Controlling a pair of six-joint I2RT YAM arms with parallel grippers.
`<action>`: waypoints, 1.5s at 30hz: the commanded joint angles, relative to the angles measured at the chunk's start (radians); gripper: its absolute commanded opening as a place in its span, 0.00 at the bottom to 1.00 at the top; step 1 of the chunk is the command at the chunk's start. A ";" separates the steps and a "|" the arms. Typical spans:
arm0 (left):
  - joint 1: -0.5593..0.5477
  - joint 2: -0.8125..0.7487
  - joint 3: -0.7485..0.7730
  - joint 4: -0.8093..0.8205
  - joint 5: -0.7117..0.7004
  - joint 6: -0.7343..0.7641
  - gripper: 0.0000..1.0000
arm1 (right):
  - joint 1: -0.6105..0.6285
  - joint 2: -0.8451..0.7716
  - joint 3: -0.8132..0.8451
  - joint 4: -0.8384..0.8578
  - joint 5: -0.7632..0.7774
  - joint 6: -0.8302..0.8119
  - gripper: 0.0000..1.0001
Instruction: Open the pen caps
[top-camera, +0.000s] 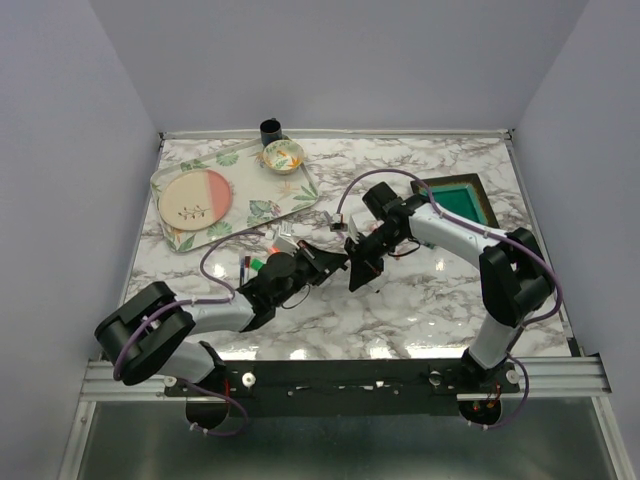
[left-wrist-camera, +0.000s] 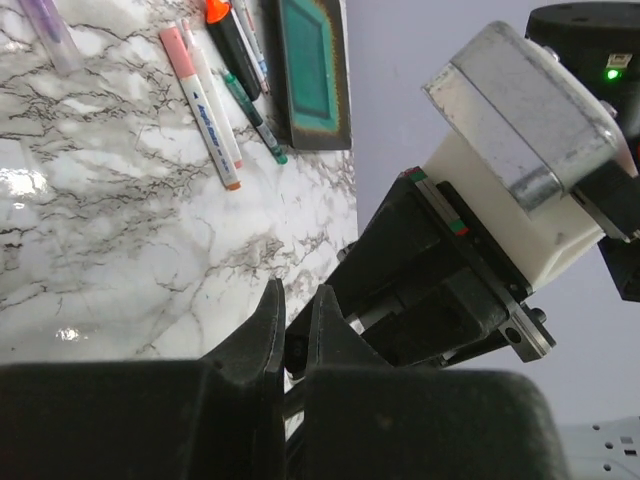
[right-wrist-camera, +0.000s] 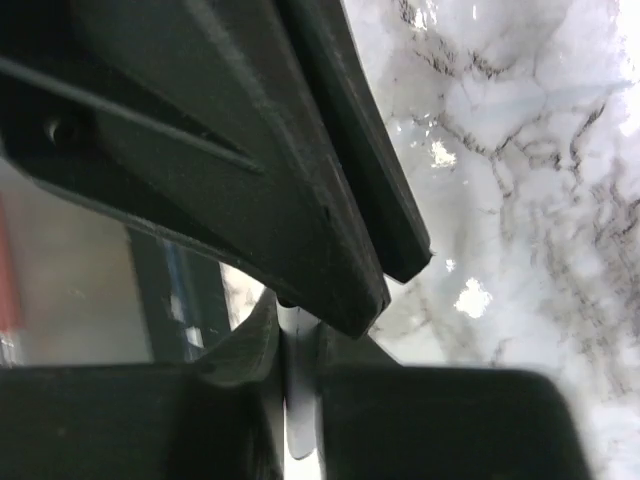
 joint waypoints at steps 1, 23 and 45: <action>0.011 -0.034 0.001 -0.029 -0.044 0.045 0.00 | 0.004 -0.009 0.027 0.000 -0.025 -0.015 0.00; 0.497 -0.406 -0.031 -0.694 -0.135 0.369 0.00 | -0.106 -0.066 -0.031 0.151 0.349 0.077 0.01; 0.568 0.025 0.133 -0.608 -0.023 0.499 0.40 | -0.307 -0.057 -0.068 0.254 0.579 0.123 0.08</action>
